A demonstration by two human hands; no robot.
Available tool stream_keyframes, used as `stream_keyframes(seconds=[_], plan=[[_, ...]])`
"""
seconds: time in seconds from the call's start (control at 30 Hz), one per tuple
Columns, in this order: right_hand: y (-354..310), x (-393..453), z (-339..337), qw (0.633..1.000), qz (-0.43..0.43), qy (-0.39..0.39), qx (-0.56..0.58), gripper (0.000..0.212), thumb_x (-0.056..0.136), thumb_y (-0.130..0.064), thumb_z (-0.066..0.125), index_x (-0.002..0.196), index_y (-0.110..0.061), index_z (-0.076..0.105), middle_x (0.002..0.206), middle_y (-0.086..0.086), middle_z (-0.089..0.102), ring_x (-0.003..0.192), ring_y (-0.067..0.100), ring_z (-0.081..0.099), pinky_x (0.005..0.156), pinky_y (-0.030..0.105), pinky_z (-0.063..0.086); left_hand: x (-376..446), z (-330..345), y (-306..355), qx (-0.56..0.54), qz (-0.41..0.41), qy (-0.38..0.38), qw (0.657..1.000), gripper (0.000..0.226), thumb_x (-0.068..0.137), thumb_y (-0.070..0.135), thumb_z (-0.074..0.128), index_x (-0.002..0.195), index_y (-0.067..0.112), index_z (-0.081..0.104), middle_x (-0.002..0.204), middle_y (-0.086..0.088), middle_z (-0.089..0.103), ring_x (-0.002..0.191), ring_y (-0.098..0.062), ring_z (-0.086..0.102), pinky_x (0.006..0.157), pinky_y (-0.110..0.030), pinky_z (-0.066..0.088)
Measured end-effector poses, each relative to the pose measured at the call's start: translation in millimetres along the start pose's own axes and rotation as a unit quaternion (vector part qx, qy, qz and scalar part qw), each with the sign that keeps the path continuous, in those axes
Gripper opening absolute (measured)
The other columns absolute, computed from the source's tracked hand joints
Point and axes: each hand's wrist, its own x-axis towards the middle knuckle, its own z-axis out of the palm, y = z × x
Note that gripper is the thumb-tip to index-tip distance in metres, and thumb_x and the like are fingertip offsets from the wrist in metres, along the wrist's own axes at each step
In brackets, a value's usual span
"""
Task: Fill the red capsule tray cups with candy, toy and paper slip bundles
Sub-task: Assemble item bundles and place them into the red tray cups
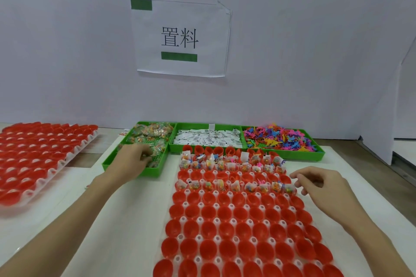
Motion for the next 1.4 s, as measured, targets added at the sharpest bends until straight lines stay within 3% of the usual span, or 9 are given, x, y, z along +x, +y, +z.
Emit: stream_keyframes(seconds=[0.2, 0.4, 0.57, 0.7, 0.87, 0.97, 1.07, 1.23, 1.4], plan=[[0.1, -0.5, -1.1, 1.000, -0.003, 0.002, 0.002, 0.027, 0.098, -0.014, 0.063, 0.082, -0.032, 0.075, 0.070, -0.012, 0.073, 0.065, 0.005, 0.067, 0.065, 0.024, 0.051, 2.5, -7.7, 7.8, -0.017, -0.022, -0.011, 1.000, 0.010, 0.084, 0.013, 0.083, 0.093, 0.009, 0.080, 0.092, -0.004, 0.074, 0.080, -0.016, 0.064, 0.076, -0.029, 0.049], [0.6, 0.2, -0.4, 1.000, -0.011, 0.000, 0.007, 0.025, 0.098, -0.015, 0.063, 0.084, -0.031, 0.075, 0.071, -0.016, 0.072, 0.066, 0.002, 0.067, 0.063, 0.021, 0.047, 5.1, -10.7, 4.4, -0.031, -0.095, 0.000, 0.995, 0.041, 0.073, 0.026, 0.093, 0.105, 0.007, 0.077, 0.111, -0.010, 0.072, 0.105, -0.026, 0.065, 0.089, -0.035, 0.049], [1.1, -0.1, 0.4, 1.000, -0.011, -0.003, 0.007, 0.025, 0.098, -0.015, 0.062, 0.084, -0.031, 0.075, 0.072, -0.019, 0.072, 0.066, 0.002, 0.067, 0.063, 0.020, 0.047, 4.0, -15.8, 0.3, -0.029, -0.103, 0.008, 0.994, 0.019, 0.069, 0.023, 0.095, 0.062, 0.016, 0.079, 0.066, 0.003, 0.072, 0.067, -0.013, 0.061, 0.052, -0.023, 0.037], [0.3, -0.4, 1.7, 1.000, -0.012, -0.008, 0.006, 0.025, 0.098, -0.014, 0.063, 0.084, -0.030, 0.075, 0.072, -0.018, 0.072, 0.065, 0.003, 0.067, 0.062, 0.019, 0.046, 1.5, -20.1, 1.4, 0.000, -0.085, 0.003, 0.996, 0.026, 0.073, 0.025, 0.092, 0.056, 0.017, 0.075, 0.055, 0.003, 0.064, 0.057, -0.012, 0.054, 0.048, -0.024, 0.032], [-0.9, -0.9, 2.3, 1.000, -0.015, -0.010, 0.000, 0.025, 0.098, -0.015, 0.063, 0.084, -0.032, 0.075, 0.072, -0.019, 0.072, 0.066, 0.003, 0.067, 0.062, 0.020, 0.047, 10.0, -34.8, 10.4, 0.094, -0.069, -0.107, 0.987, 0.018, 0.080, 0.033, 0.086, 0.077, 0.016, 0.083, 0.076, -0.002, 0.077, 0.072, -0.016, 0.067, 0.060, -0.025, 0.047], [-0.7, -1.3, 2.2, 1.000, -0.015, -0.009, -0.001, 0.025, 0.098, -0.015, 0.064, 0.083, -0.032, 0.075, 0.072, -0.019, 0.072, 0.066, 0.003, 0.068, 0.063, 0.020, 0.048, 17.3, -40.7, 18.8, 0.125, -0.077, -0.159, 0.976, 0.003, 0.081, 0.019, 0.084, 0.081, 0.017, 0.081, 0.075, -0.001, 0.075, 0.062, -0.014, 0.063, 0.063, -0.023, 0.052], [-1.2, -1.3, 2.0, 1.000, -0.015, -0.009, -0.001, 0.025, 0.098, -0.015, 0.064, 0.083, -0.031, 0.075, 0.071, -0.017, 0.072, 0.065, 0.003, 0.068, 0.062, 0.019, 0.047, 21.9, -41.5, 23.3, 0.142, -0.084, -0.183, 0.969, 0.017, 0.079, 0.006, 0.082, 0.096, 0.010, 0.082, 0.088, -0.005, 0.078, 0.074, -0.016, 0.070, 0.075, -0.029, 0.061], [-1.4, -1.4, 1.4, 1.000, -0.016, -0.009, 0.000, 0.025, 0.098, -0.015, 0.063, 0.084, -0.031, 0.075, 0.071, -0.015, 0.072, 0.065, 0.003, 0.067, 0.061, 0.018, 0.046, 20.2, -33.3, 20.2, 0.143, -0.081, -0.164, 0.973, 0.036, 0.076, -0.007, 0.067, 0.107, 0.009, 0.077, 0.094, -0.012, 0.075, 0.073, -0.023, 0.072, 0.053, -0.026, 0.053], [-2.8, -2.2, 0.8, 1.000, -0.015, -0.011, 0.006, 0.025, 0.098, -0.014, 0.063, 0.083, -0.030, 0.076, 0.071, -0.014, 0.073, 0.064, 0.004, 0.067, 0.064, 0.021, 0.047, 14.2, -33.2, 17.3, 0.138, -0.050, -0.075, 0.986, 0.041, 0.080, 0.008, 0.084, 0.118, 0.010, 0.071, 0.114, -0.012, 0.071, 0.104, -0.028, 0.065, 0.079, -0.032, 0.052]])
